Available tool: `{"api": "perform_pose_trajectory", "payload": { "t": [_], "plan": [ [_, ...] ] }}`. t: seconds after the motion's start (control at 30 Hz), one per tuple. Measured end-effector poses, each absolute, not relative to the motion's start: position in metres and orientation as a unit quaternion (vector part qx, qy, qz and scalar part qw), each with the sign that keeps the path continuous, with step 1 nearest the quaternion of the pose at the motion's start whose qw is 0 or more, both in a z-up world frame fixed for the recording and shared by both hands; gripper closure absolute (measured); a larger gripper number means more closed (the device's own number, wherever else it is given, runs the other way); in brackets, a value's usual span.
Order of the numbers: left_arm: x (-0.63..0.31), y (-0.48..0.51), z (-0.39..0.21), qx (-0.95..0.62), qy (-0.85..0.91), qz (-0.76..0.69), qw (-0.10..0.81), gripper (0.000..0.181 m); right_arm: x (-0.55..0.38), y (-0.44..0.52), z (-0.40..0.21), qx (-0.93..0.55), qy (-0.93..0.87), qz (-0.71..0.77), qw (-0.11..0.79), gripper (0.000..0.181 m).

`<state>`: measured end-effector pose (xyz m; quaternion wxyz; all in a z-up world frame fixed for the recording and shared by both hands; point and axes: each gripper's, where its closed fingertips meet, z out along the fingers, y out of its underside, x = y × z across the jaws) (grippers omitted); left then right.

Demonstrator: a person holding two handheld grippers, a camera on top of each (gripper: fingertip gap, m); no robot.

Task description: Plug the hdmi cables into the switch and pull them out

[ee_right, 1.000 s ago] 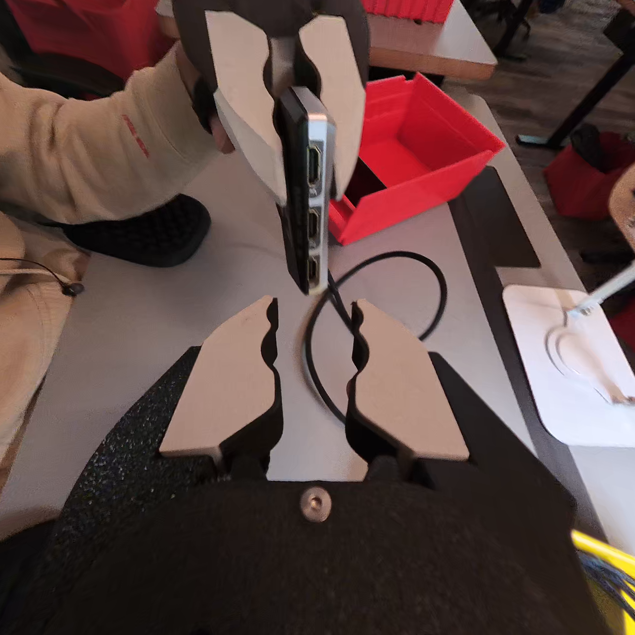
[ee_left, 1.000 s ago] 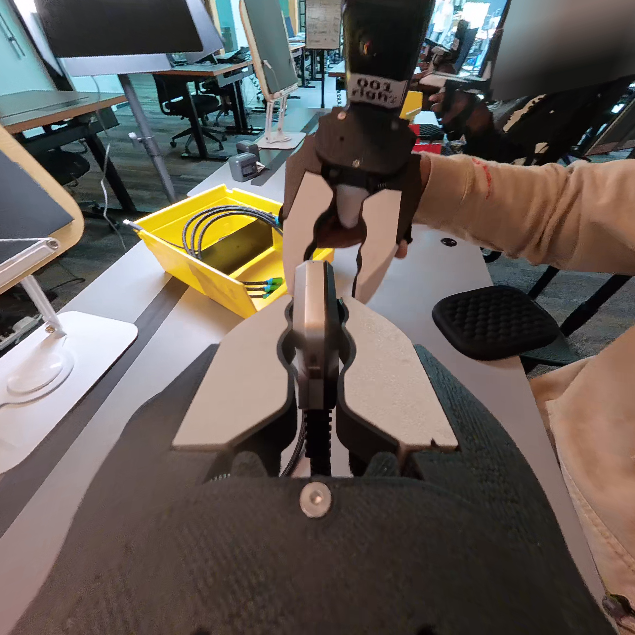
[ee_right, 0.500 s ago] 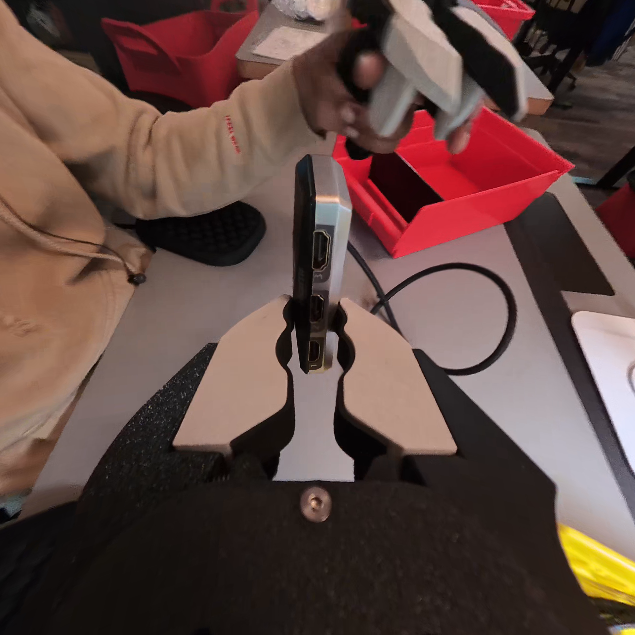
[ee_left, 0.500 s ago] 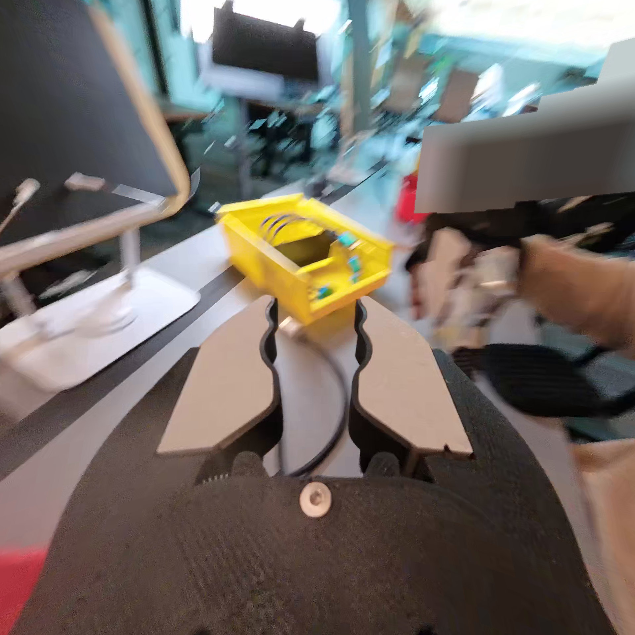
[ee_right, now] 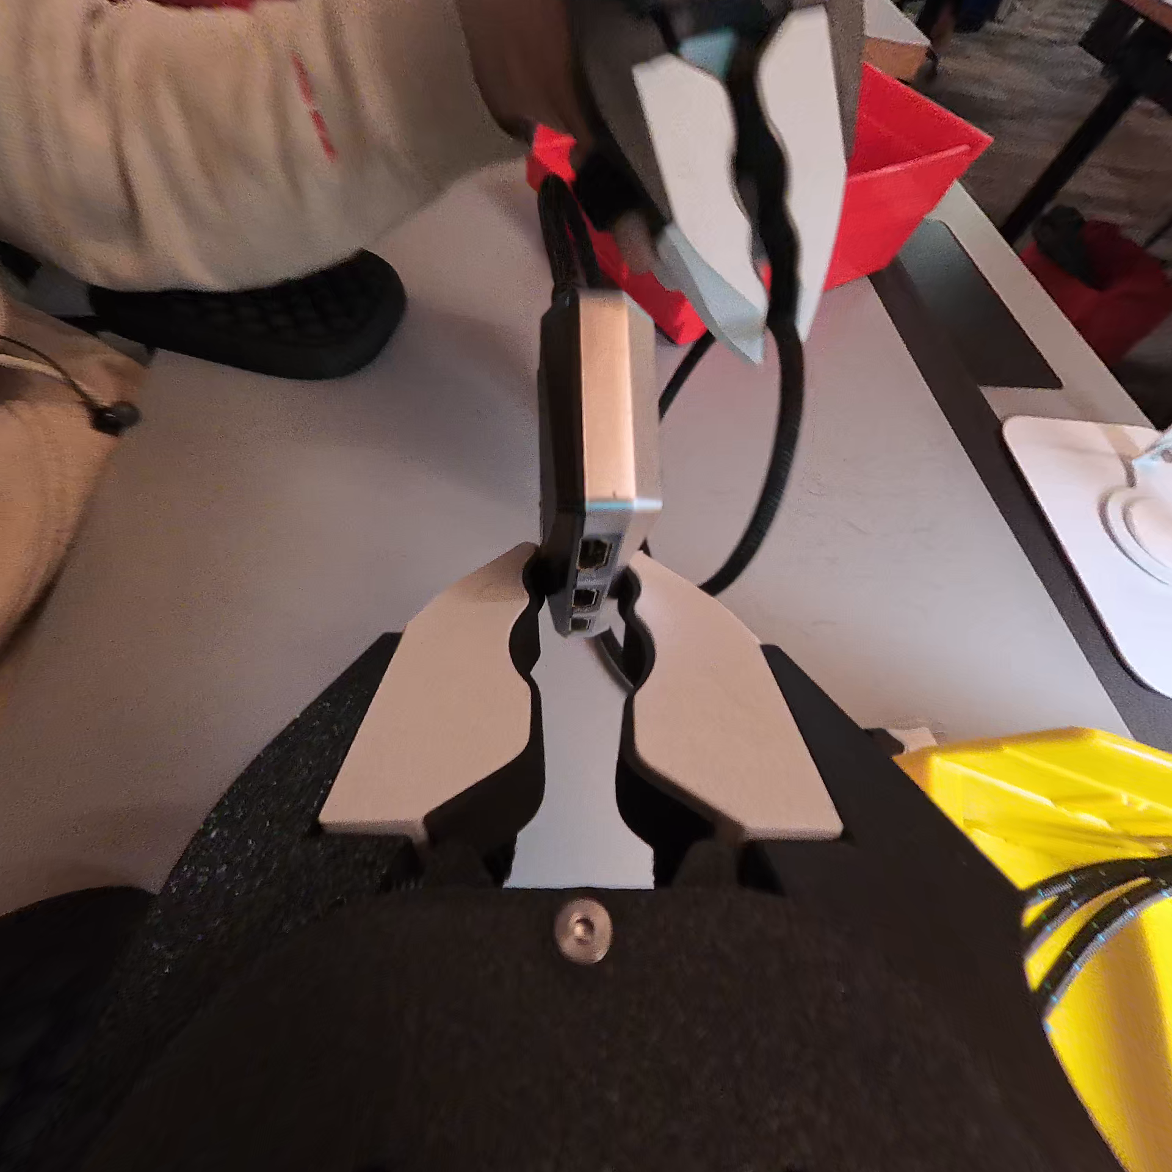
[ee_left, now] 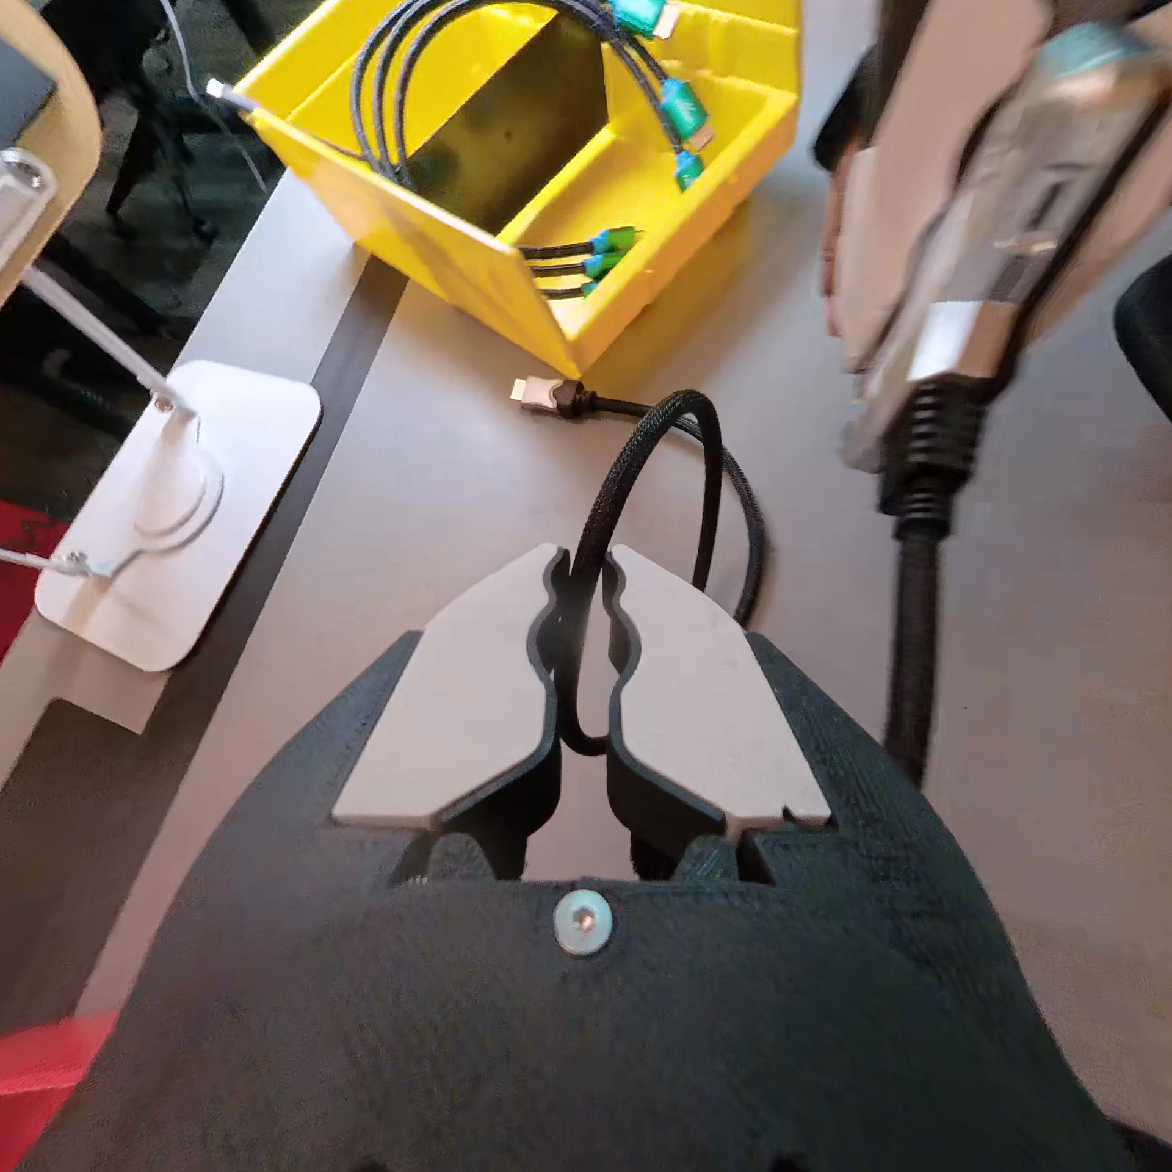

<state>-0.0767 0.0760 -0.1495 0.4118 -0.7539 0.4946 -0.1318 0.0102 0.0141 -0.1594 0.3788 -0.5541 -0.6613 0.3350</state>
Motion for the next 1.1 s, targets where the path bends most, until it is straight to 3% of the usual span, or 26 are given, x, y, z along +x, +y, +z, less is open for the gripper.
{"api": "perform_pose_trajectory", "payload": {
  "t": [0.43,0.57,0.67,0.93,1.1],
  "plan": [
    [-0.051,0.028,-0.149,-0.692,0.601,-0.161,0.366,0.173,0.005,0.047,-0.196,-0.587,-0.643,0.253,0.422,0.156],
    [-0.043,0.017,-0.16,-0.688,0.622,-0.169,0.334,0.173,0.004,0.053,-0.208,-0.583,-0.644,0.221,0.444,0.169],
    [-0.035,0.009,-0.168,-0.68,0.64,-0.162,0.317,0.173,0.006,0.055,-0.224,-0.594,-0.648,0.195,0.435,0.153],
    [-0.032,-0.001,-0.176,-0.679,0.66,-0.148,0.286,0.173,0.017,0.045,-0.242,-0.558,-0.694,0.121,0.439,0.139],
    [-0.038,-0.013,-0.184,-0.678,0.675,-0.149,0.249,0.173,0.02,0.028,-0.25,-0.488,-0.759,0.047,0.429,0.119]
  ]
}}
